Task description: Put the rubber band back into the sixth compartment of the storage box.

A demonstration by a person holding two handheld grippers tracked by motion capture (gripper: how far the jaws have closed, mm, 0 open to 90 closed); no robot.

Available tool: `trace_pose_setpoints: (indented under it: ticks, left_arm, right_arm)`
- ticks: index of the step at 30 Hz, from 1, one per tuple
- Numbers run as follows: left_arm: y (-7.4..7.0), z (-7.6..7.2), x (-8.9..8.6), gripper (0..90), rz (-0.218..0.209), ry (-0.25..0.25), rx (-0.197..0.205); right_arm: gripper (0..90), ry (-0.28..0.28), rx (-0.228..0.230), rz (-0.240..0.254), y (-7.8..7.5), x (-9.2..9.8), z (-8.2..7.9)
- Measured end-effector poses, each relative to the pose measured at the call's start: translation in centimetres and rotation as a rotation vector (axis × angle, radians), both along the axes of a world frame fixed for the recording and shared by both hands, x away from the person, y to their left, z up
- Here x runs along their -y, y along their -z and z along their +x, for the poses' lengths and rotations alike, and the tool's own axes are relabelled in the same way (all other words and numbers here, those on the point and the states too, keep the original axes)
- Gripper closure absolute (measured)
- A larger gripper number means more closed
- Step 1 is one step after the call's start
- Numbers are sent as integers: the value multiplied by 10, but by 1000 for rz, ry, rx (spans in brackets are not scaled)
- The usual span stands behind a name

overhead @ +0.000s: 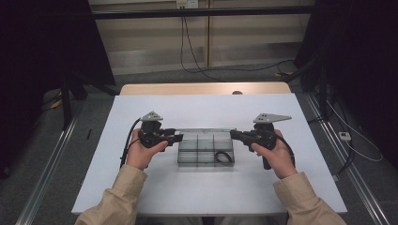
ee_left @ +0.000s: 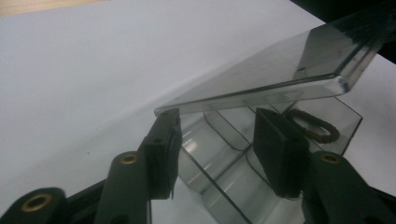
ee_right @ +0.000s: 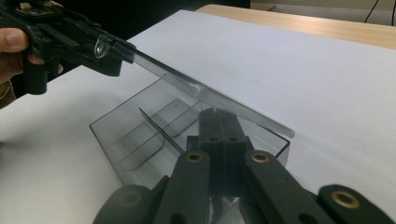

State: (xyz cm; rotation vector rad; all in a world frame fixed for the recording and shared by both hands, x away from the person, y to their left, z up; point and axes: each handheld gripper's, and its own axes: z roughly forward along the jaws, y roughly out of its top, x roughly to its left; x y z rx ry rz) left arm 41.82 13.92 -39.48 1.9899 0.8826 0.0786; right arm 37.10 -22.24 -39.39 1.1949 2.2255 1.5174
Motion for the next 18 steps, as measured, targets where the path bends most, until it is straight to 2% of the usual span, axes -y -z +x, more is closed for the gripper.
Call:
trace_pose_setpoints:
  ticks: [2,9,18]
  left_arm:
    - [-1,-3,-2,582,11,16,-4]
    - [-2,-13,-1,753,-8,75,-22]
    - [0,-18,2,875,-22,108,-31]
  right_arm:
    - [900,-3,1,-3,1,0,-1]
    - [900,-12,0,-12,5,0,-5]
    - [900,-15,-10,-14,11,2,-9]
